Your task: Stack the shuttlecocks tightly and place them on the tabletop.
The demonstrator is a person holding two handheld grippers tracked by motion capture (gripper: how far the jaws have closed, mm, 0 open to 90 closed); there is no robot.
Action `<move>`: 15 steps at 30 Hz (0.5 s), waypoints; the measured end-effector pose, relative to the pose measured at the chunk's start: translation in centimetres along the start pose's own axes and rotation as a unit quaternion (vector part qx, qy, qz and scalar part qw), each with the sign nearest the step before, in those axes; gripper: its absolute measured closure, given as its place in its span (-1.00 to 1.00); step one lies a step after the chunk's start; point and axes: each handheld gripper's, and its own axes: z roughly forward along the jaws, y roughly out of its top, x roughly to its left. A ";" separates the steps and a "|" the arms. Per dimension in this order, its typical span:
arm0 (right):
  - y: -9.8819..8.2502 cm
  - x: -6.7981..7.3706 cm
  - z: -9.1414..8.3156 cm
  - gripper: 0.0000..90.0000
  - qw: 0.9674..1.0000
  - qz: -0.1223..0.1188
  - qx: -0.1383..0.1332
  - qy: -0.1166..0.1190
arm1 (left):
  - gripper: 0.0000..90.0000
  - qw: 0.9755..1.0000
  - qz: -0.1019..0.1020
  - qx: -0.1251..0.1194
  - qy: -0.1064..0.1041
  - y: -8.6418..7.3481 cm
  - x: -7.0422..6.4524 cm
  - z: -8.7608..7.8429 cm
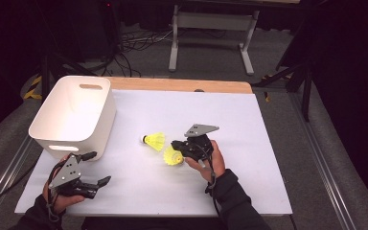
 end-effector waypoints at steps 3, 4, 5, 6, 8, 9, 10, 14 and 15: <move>-0.5 -0.2 -0.4 0.84 1.000 -0.001 0.006 -0.006 | -0.82 1.000 0.000 0.001 0.000 0.0 0.0 0.0; -0.6 -0.3 -0.5 0.83 1.000 -0.001 0.007 -0.006 | -0.82 1.000 0.001 0.001 0.000 0.0 0.0 0.0; -0.7 -0.3 -0.7 0.80 1.000 -0.002 0.009 -0.009 | -0.82 1.000 0.001 0.002 0.000 0.0 0.0 0.0; -0.8 -0.4 -0.9 0.79 1.000 -0.002 0.010 -0.011 | -0.82 1.000 0.002 0.002 0.000 0.0 0.0 0.0; -1.1 -0.4 -1.3 0.79 1.000 -0.001 0.013 -0.010 | -0.82 1.000 0.002 0.002 0.000 0.0 0.0 0.0; -1.3 -0.4 -1.5 0.76 1.000 -0.006 0.017 -0.013 | -0.82 1.000 0.002 0.003 0.000 0.0 0.0 0.0; -1.4 -0.4 -1.6 0.76 1.000 -0.008 0.021 -0.017 | -0.82 1.000 0.002 0.003 0.001 0.0 0.0 0.0; -2.3 -0.4 -2.3 0.74 0.999 -0.010 0.031 -0.024 | -0.82 1.000 0.003 0.006 0.000 0.0 0.0 0.1; -2.5 -0.4 -2.5 0.74 0.999 -0.010 0.032 -0.024 | -0.82 1.000 0.004 0.006 0.000 0.0 0.0 0.1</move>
